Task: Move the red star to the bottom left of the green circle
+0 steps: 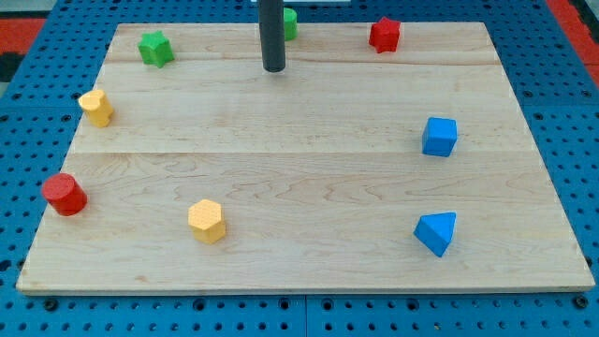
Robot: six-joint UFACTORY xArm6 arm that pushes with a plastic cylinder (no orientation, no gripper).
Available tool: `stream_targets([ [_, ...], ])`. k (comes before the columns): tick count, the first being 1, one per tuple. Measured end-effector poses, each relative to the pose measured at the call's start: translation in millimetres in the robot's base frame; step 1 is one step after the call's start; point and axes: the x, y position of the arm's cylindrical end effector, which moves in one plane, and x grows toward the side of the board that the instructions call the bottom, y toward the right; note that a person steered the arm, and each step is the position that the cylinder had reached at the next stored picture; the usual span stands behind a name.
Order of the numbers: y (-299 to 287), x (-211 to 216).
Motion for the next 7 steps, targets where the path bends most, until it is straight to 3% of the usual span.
stream_targets([
  [2,-26.7,-9.1],
  [3,83.4,-58.5],
  [4,94.3,-90.2],
  [6,56.9,-85.3],
  [7,7.8,-31.8],
])
